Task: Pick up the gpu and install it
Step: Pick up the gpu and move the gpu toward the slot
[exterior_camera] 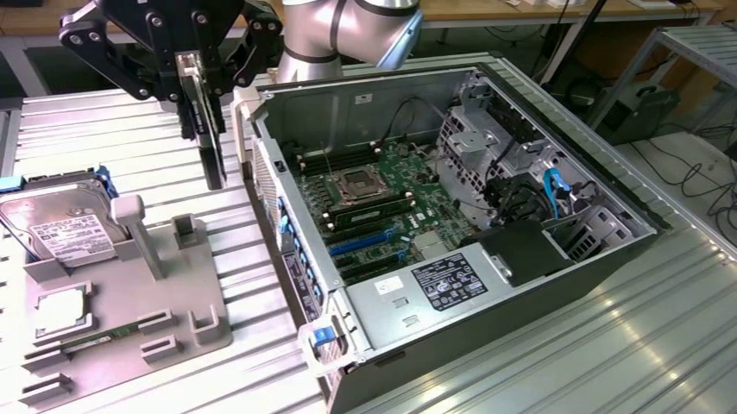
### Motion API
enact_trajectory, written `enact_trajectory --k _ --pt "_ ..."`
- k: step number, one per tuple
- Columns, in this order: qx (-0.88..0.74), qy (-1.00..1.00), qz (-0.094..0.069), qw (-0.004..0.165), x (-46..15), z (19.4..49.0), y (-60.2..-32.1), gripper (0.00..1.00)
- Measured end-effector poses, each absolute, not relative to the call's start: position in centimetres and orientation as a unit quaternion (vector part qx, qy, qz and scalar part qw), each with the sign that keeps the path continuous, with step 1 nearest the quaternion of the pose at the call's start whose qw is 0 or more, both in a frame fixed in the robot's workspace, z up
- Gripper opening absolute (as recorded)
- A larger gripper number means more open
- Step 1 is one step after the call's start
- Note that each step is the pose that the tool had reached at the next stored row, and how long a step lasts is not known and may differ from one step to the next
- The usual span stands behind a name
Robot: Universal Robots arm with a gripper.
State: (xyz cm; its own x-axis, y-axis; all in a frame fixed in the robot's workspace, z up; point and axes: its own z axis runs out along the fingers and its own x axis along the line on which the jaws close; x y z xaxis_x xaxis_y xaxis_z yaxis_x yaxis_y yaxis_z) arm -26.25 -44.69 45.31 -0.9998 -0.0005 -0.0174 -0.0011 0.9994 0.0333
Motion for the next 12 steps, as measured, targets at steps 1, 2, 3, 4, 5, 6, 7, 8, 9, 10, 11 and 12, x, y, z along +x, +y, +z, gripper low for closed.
enact_trajectory --k 1,2,3,4,5,6,7,8,9,10,11,12 --pt "0.0 1.0 0.017 0.009 -26.16 45.31 -44.69 0.27" --pt "0.0 1.0 0.017 0.009 -26.03 45.31 -44.69 0.27" --pt "0.0 1.0 0.017 0.009 -25.93 45.31 -44.69 0.27" --pt "0.0 1.0 0.017 0.009 -25.84 45.31 -44.69 0.27" --pt "0.0 1.0 0.017 0.009 -25.75 45.3 -44.69 0.27" --pt "0.0 1.0 0.017 0.009 -25.66 45.31 -44.69 0.27" --pt "0.0 1.0 0.017 0.009 -25.58 45.31 -44.69 0.27" --pt "0.0 1.0 0.017 0.009 -25.49 45.31 -44.69 0.27" --pt "0.0 1.0 0.017 0.009 -25.41 45.31 -44.69 0.27" --pt "0.0 1.0 0.017 0.009 -25.32 45.31 -44.69 0.27" --pt "0.0 1.0 0.017 0.009 -25.24 45.31 -44.69 0.27" --pt "0.0 1.0 0.017 0.009 -25.16 45.31 -44.69 0.27"
